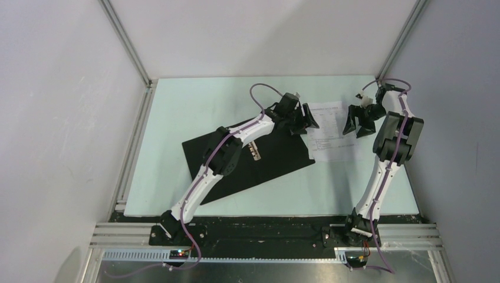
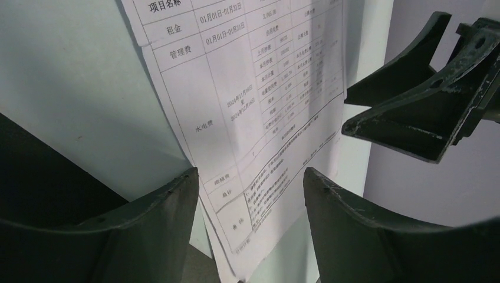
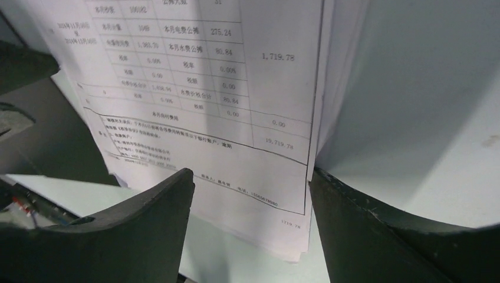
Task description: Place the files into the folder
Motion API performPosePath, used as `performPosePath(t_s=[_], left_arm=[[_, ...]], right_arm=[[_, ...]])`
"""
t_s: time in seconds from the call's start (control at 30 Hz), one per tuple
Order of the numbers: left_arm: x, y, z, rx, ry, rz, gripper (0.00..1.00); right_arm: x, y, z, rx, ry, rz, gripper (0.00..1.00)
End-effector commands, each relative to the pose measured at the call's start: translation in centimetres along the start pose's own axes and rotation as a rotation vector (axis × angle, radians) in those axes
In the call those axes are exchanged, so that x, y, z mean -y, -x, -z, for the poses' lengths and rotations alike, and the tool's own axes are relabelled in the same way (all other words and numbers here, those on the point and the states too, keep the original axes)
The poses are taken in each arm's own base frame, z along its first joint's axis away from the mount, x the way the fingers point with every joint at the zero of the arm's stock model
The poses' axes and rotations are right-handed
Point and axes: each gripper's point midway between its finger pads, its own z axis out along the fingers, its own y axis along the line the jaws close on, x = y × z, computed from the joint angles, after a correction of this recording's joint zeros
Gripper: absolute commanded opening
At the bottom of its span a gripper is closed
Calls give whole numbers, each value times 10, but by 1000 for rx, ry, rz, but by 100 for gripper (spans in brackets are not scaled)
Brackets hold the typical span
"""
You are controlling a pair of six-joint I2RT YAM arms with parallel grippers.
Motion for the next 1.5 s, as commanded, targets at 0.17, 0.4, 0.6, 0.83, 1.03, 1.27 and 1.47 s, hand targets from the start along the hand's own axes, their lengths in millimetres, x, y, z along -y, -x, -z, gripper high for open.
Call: performPosePath(t_s=[0.17, 0.4, 0.6, 0.83, 1.03, 1.27, 1.47], left_arm=[[-11, -14, -3, -35, 28, -4, 71], [-13, -15, 1, -36, 35, -29, 70], [-24, -16, 11, -54, 56, -20, 68], [-25, -9, 25, -61, 50, -48, 63], [-28, -13, 27, -82, 49, -62, 60], [-33, -16, 27, -101, 47, -60, 55], [-33, -16, 27, -114, 36, -52, 49]], right_arm=[[-57, -2, 22, 20, 263, -61, 75], [-79, 3, 44, 69, 398, -73, 73], [-72, 6, 33, 68, 419, -113, 73], [-53, 7, 30, 71, 377, -151, 72], [-52, -9, 34, 28, 353, -176, 71], [-48, -43, 30, -67, 355, -238, 66], [-43, -52, 27, -89, 324, -247, 50]])
